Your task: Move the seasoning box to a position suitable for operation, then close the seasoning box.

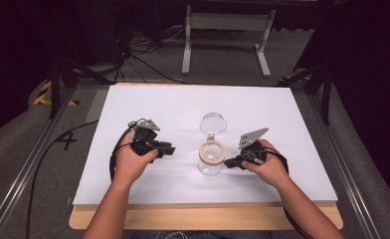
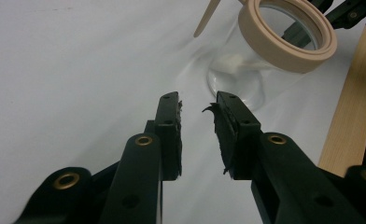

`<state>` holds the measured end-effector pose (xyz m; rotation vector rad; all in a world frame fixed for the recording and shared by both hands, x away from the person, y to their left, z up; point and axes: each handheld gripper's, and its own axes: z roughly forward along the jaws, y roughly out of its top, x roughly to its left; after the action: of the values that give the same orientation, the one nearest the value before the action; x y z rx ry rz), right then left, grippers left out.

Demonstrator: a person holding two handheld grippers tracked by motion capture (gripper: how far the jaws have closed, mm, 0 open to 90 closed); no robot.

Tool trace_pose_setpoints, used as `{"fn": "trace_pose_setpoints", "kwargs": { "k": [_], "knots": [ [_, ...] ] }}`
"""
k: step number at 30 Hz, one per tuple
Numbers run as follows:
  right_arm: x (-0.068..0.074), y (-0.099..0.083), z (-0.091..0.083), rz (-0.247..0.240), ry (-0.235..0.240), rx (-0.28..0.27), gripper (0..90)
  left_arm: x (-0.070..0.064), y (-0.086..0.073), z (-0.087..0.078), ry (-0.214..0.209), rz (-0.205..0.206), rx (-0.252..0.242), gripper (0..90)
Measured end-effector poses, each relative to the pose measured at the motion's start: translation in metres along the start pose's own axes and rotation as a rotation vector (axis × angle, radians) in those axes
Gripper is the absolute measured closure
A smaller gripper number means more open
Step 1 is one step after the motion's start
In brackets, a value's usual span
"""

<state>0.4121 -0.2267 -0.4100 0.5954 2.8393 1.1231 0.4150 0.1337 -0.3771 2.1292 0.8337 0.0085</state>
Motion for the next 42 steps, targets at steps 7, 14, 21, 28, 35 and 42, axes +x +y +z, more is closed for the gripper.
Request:
{"fn": "trace_pose_setpoints", "kwargs": {
  "k": [7,14,21,28,35,42],
  "knots": [
    [0.002,0.001,-0.028,0.043,-0.024,-0.078,90.0,0.001,0.008,0.003,-0.015,-0.002,-0.024,74.5],
    [0.014,0.016,-0.045,0.021,-0.012,-0.194,90.0,0.003,0.028,0.005,-0.028,0.002,-0.061,76.5],
    [0.017,0.025,-0.042,0.029,0.023,-0.258,90.0,0.0,0.055,0.01,0.017,0.031,-0.047,76.7],
    [0.017,0.03,-0.039,0.017,-0.038,-0.274,90.0,-0.003,0.081,0.022,0.071,0.037,-0.052,76.3],
    [0.018,0.036,-0.037,0.004,-0.05,-0.306,90.0,0.005,0.102,0.033,0.03,0.053,-0.096,80.6],
    [0.015,0.039,-0.038,0.039,-0.063,-0.344,90.0,-0.002,0.113,0.036,-0.016,0.052,-0.138,84.7]
  ]
}}
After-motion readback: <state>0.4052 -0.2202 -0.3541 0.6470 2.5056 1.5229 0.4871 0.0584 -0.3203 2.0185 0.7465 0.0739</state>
